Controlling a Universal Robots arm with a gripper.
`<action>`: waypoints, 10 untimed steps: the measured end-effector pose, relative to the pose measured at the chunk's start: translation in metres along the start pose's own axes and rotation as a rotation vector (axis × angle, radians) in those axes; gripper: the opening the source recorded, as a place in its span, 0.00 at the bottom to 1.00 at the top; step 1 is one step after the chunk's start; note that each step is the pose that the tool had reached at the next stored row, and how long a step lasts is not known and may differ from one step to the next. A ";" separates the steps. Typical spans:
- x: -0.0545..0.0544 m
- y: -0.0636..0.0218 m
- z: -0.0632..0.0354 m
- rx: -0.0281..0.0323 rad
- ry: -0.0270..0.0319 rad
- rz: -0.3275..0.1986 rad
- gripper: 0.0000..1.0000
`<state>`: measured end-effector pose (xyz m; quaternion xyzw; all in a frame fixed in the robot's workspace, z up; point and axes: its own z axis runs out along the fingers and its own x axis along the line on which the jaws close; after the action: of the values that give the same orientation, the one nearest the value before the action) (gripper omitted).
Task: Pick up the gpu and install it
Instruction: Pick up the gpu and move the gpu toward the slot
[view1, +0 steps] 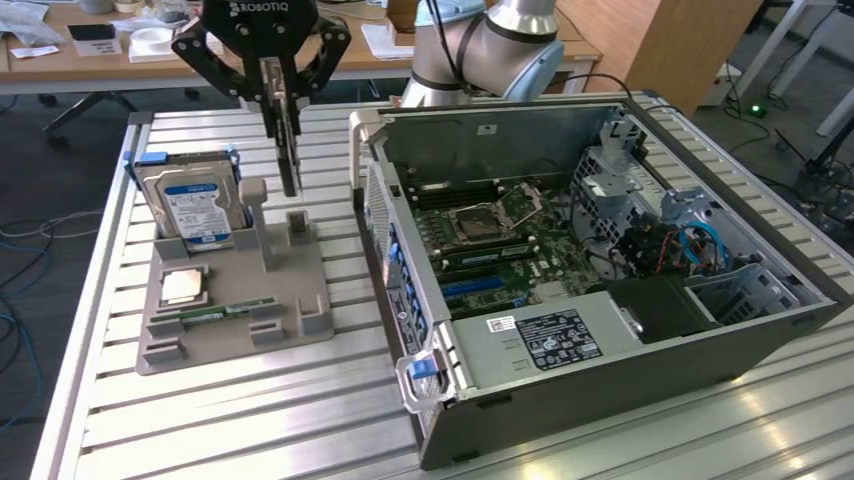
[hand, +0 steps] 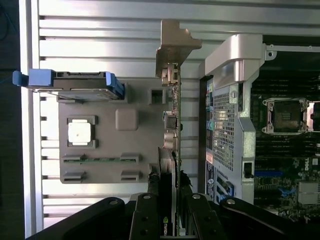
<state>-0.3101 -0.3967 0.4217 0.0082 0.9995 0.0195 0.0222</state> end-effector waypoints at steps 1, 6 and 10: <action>0.000 0.0001 -0.0023 0.0001 0.0001 0.000 0.26; 0.000 0.0002 -0.0051 0.0000 -0.0001 0.000 0.26; 0.000 0.0002 -0.0052 0.0000 0.0001 0.000 0.26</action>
<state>-0.3100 -0.3967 0.4269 0.0081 0.9995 0.0195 0.0222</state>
